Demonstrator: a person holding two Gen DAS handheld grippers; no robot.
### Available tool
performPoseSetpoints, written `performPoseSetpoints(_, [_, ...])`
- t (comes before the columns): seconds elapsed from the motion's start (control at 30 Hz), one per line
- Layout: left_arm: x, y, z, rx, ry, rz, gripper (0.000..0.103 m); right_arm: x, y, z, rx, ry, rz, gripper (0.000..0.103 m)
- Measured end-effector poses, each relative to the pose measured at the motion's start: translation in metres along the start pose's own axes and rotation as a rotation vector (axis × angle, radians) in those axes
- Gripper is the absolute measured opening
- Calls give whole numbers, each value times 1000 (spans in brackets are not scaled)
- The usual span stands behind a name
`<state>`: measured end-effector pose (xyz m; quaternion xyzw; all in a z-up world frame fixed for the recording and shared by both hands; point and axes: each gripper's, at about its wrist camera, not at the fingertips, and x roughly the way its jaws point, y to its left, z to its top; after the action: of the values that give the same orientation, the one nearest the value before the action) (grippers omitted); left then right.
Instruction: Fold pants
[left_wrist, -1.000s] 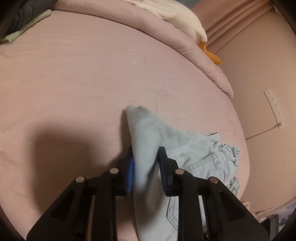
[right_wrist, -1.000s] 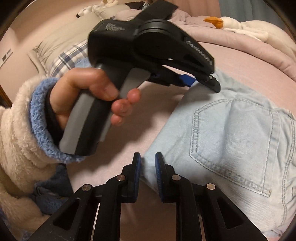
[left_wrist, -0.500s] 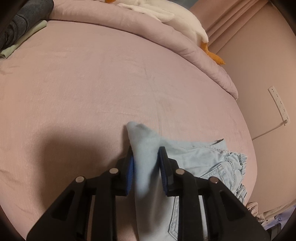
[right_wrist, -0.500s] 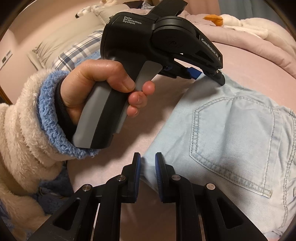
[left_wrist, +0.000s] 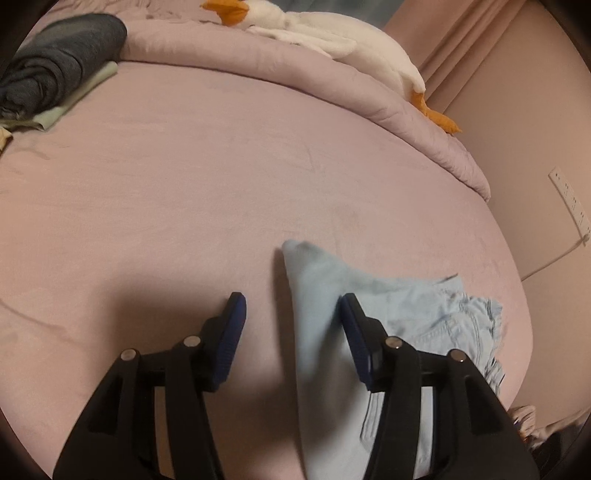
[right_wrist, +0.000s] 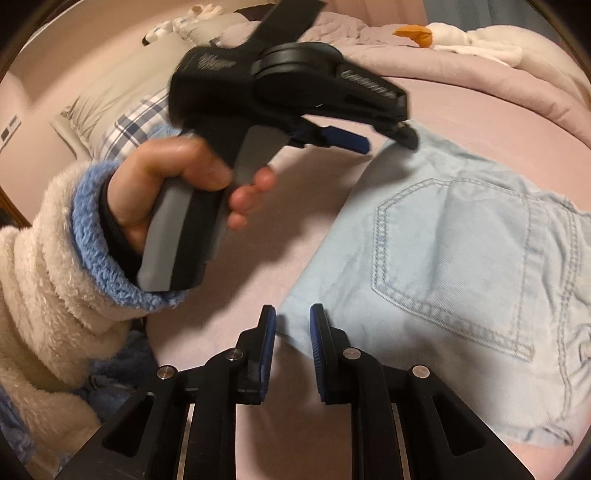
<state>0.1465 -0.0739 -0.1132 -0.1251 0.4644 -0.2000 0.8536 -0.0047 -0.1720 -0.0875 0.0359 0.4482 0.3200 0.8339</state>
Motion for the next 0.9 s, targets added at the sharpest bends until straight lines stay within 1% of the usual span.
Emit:
performPoseSetpoints(0.07, [-6,-3,-4,22,-6,19,54,-6,-2,-1,18,-5,1,19])
performPoseSetpoints(0.13, [-12,-6,-9,47,-14,33,57,-13,-5,-2,29,-19,-24,25])
performPoseSetpoints(0.2, [-18,-10,-13,72,-21,41,59,-22,-10,-3,54,-50,-53,32])
performPoseSetpoints(0.23, [-21,-13,-16,88,-25,49,60,-29,-15,-3,85,-75,-59,34])
performPoseSetpoints(0.27, [-23,-16,-17,100,-29,54,60,-33,-20,-3,111,-93,-62,35])
performPoseSetpoints(0.33, [-28,-22,-23,124,-38,60,61,-43,-33,-3,173,-133,-108,35])
performPoseSetpoints(0.4, [-31,-28,-29,148,-38,60,61,-51,-46,-3,229,-156,-170,35])
performPoseSetpoints(0.47, [-32,-36,-35,176,-36,64,61,-56,-57,-4,282,-171,-204,35])
performPoseSetpoints(0.5, [-32,-41,-39,194,-33,64,61,-59,-67,-5,329,-179,-228,35])
performPoseSetpoints(0.57, [-33,-48,-47,227,-32,69,61,-62,-78,-8,387,-191,-242,35])
performPoseSetpoints(0.6, [-33,-53,-52,249,-29,74,61,-62,-85,-9,419,-188,-270,35])
performPoseSetpoints(0.63, [-32,-57,-55,265,-26,76,60,-61,-90,-11,432,-177,-311,35])
performPoseSetpoints(0.67, [-30,-60,-59,282,-18,76,60,-60,-91,-11,434,-167,-334,35])
performPoseSetpoints(0.73, [-23,-68,-66,317,4,78,60,-55,-94,-11,436,-145,-333,35])
performPoseSetpoints(0.83, [-13,-77,-76,377,45,91,59,-48,-85,-6,391,-121,-366,35])
performPoseSetpoints(0.9, [-3,-81,-82,422,99,111,59,-43,-86,-4,379,-100,-378,35])
